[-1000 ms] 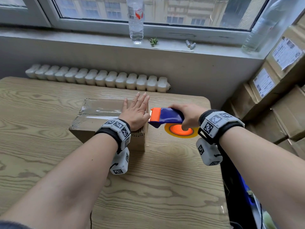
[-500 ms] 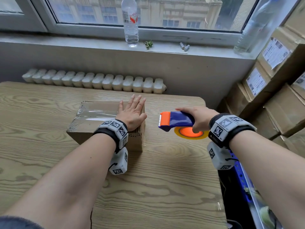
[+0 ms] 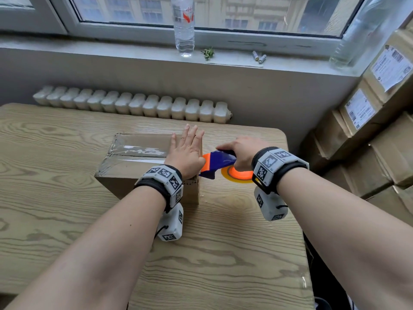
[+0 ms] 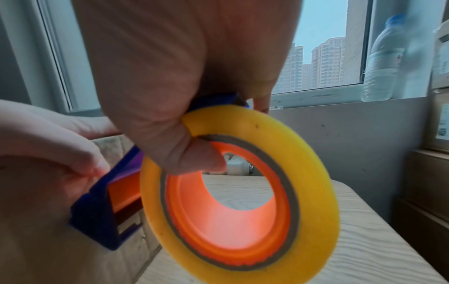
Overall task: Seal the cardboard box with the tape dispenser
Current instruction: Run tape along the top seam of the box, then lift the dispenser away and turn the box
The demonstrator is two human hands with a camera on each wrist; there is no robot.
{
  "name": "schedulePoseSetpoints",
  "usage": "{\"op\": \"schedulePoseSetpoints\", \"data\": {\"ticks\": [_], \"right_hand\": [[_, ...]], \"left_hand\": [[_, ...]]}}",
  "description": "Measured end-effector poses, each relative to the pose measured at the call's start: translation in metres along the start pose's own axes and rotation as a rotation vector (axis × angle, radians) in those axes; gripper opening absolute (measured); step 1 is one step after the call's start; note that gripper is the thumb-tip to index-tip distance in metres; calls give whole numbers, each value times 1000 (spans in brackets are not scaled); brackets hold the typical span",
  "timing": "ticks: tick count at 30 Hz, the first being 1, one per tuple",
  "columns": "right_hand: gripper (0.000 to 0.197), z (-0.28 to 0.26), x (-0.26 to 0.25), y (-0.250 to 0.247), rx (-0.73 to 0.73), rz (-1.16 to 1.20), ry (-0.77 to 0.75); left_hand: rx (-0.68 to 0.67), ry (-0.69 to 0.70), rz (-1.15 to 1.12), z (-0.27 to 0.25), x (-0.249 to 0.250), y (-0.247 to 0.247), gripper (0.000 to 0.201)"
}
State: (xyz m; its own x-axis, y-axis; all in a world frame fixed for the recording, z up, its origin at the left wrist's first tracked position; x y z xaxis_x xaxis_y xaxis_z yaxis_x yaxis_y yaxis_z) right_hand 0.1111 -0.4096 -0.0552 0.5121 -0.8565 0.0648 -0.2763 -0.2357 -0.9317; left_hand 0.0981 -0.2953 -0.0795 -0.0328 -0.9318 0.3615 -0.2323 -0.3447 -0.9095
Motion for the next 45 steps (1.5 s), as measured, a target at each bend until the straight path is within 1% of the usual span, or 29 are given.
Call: {"op": "schedulePoseSetpoints", "data": {"ticks": [3,6,10,12,14,17,20,22,23,25,28,30,32,34,37,39,42,44,45], "right_hand": [[51,6,-2,-2,-1,33,7],[44,8,2,-1,-24,73,55],[41,7,3,15,-141,101,115],[33,5,1,29,-182,70,125],[27,5,4,39,-189,38,158],[28,3,23,36,-134,154,273],[22,-2,47,12,12,294,392],[23,-7,59,-6,106,351,466],[27,-9,63,-12,138,391,501],[32,-10,67,-21,175,508,548],[32,-6,62,-30,191,679,576],[34,-2,54,-34,201,762,581],[36,0,43,-37,208,799,580],[38,0,34,-40,216,804,584],[36,-5,29,-46,246,787,611],[36,-9,27,-51,257,774,634],[38,-14,21,-56,269,763,657],[40,-16,16,-60,285,758,670],[40,-16,12,-61,287,757,674]], "left_hand": [[5,11,-10,0,1,0,76],[14,14,-11,0,1,0,75],[20,3,-3,-1,1,-1,75],[8,-2,11,-2,1,-1,77],[17,-6,11,-1,1,-3,79],[49,0,-23,1,3,-8,87],[49,21,-139,2,1,-13,96],[91,-3,-247,3,-11,-28,93],[112,-30,-258,3,-20,-37,91],[95,-80,-173,1,-41,-48,96],[-23,-127,-6,-7,-72,-44,106],[-68,-178,16,-13,-90,-39,109],[-73,-195,30,-17,-100,-40,110],[-37,-165,61,-19,-103,-50,105],[41,-135,101,-21,-112,-69,81],[63,-169,116,-24,-124,-77,68],[106,-225,110,-29,-140,-88,52],[133,-253,122,-33,-149,-94,45],[132,-263,127,-35,-154,-95,46]]}}
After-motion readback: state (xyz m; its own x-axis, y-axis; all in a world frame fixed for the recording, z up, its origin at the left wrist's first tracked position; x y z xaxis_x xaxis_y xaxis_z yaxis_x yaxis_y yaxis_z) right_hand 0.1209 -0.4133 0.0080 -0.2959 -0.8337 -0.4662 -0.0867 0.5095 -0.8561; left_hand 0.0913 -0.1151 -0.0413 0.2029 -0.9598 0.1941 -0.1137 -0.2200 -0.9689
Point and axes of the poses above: each hand's wrist, its own z-axis towards the middle knuckle, its own y-axis out of the palm, x = y × z, the point moved 10 cm from there along z, towards the middle knuckle, and after that the axes turned 8 degrees about -z, right-handed, at the moved point
